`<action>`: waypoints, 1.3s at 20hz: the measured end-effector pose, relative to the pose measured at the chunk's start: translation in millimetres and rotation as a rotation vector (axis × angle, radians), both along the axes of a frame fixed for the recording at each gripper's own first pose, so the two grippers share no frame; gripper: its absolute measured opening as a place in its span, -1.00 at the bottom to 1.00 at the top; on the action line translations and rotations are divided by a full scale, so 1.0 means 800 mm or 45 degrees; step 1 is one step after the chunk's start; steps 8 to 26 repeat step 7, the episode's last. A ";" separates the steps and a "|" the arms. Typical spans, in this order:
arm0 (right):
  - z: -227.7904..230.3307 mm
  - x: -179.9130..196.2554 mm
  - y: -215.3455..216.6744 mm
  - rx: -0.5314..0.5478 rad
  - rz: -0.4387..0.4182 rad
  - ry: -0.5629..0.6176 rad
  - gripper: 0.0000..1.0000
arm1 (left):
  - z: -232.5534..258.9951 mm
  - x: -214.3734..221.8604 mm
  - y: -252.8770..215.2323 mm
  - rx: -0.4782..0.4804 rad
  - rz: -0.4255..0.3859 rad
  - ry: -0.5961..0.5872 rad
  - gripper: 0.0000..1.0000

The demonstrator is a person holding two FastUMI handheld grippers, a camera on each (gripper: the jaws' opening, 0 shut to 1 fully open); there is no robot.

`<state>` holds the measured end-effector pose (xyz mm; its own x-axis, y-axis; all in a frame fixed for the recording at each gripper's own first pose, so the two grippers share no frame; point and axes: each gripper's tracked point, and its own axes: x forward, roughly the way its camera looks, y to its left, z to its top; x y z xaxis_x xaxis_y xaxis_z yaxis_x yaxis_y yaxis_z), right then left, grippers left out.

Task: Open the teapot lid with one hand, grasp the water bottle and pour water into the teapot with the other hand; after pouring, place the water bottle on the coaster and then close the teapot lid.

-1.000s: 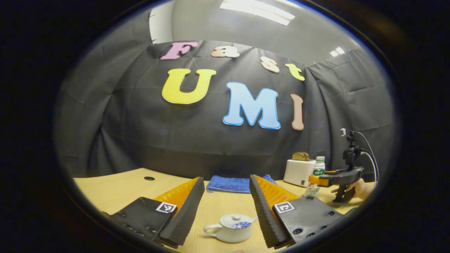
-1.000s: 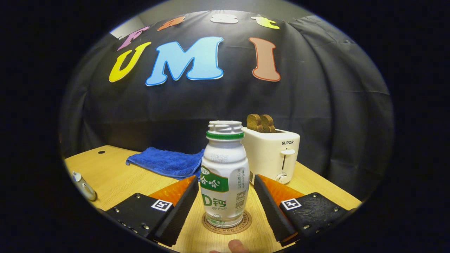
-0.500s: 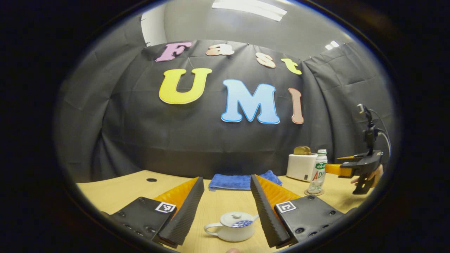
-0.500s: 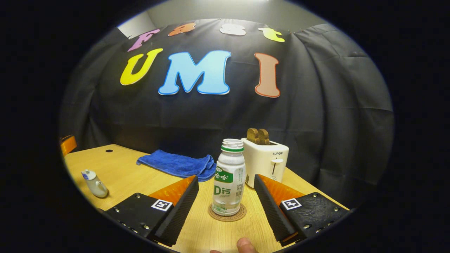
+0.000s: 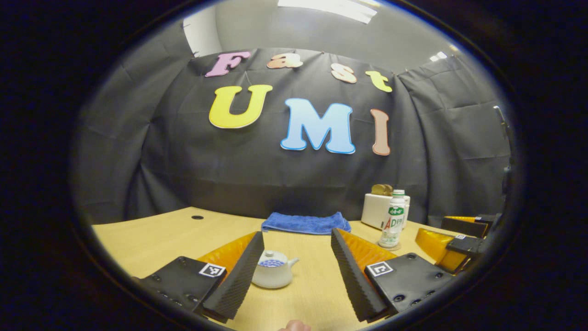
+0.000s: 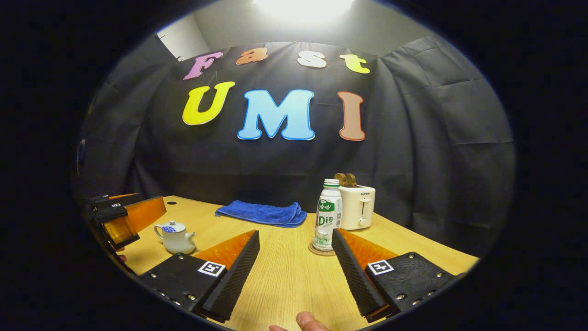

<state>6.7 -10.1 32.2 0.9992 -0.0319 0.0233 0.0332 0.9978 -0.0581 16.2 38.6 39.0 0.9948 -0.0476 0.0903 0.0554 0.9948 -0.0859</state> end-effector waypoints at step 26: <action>-0.036 -0.021 0.015 0.052 0.025 0.051 0.94 | -0.048 -0.026 -0.045 0.108 0.034 0.084 0.99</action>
